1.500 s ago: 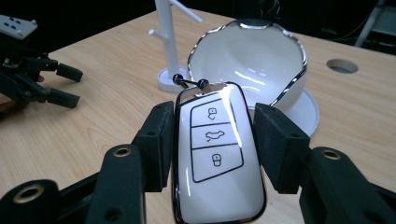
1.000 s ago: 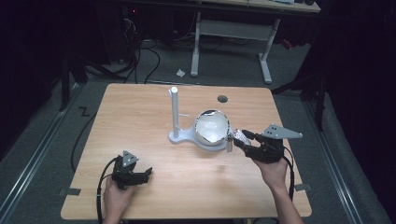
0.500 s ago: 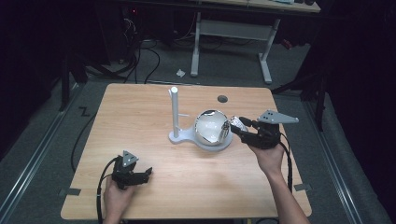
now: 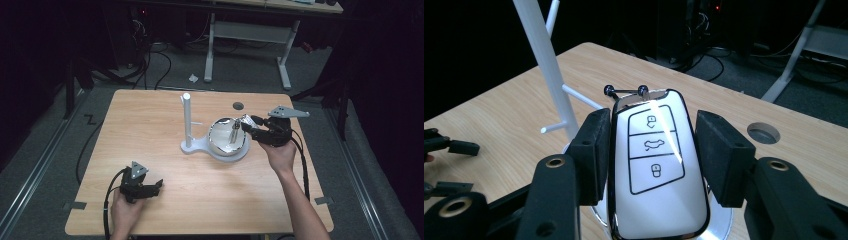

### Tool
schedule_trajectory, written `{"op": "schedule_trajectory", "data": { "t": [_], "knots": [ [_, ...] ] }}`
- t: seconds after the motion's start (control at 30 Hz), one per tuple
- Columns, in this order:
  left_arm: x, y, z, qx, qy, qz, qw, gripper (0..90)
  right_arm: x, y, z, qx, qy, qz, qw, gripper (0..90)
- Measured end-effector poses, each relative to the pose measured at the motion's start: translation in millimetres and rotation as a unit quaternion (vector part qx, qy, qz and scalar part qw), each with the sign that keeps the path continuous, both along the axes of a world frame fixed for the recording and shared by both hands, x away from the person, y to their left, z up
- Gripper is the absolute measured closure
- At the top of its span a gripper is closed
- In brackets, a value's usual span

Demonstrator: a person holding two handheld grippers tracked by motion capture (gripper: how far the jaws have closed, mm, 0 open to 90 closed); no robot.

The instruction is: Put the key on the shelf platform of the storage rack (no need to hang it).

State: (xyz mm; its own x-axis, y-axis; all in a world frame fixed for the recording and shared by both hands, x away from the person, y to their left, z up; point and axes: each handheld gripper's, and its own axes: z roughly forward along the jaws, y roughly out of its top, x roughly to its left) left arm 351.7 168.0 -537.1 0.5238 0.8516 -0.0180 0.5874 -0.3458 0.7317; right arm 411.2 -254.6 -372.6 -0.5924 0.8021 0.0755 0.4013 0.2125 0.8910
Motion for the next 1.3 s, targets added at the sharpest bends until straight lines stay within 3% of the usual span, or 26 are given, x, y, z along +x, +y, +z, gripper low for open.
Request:
{"op": "schedule_trajectory", "data": {
  "t": [0.3,0.77,0.83,1.3],
  "knots": [
    [-0.5,0.1,-0.1,-0.001,-0.001,-0.001,1.0,16.6,10.2,12.3,-15.9,-0.02,0.018,0.007,0.9996,50.4],
    [-0.6,0.5,-0.1,-0.001,-0.001,0.001,1.0,16.6,19.6,21.1,-28.6,-0.026,0.046,0.02,0.9984,50.4],
    [-0.6,0.5,-0.1,-0.001,-0.001,0.001,1.0,16.6,20.9,23.6,-30.8,-0.039,0.047,0.023,0.9979,50.5],
    [-0.1,0.5,-0.1,-0.001,-0.001,0.001,1.0,16.6,25.7,27.4,-41.5,-0.057,0.062,0.011,0.9964,50.5]
  ]
}}
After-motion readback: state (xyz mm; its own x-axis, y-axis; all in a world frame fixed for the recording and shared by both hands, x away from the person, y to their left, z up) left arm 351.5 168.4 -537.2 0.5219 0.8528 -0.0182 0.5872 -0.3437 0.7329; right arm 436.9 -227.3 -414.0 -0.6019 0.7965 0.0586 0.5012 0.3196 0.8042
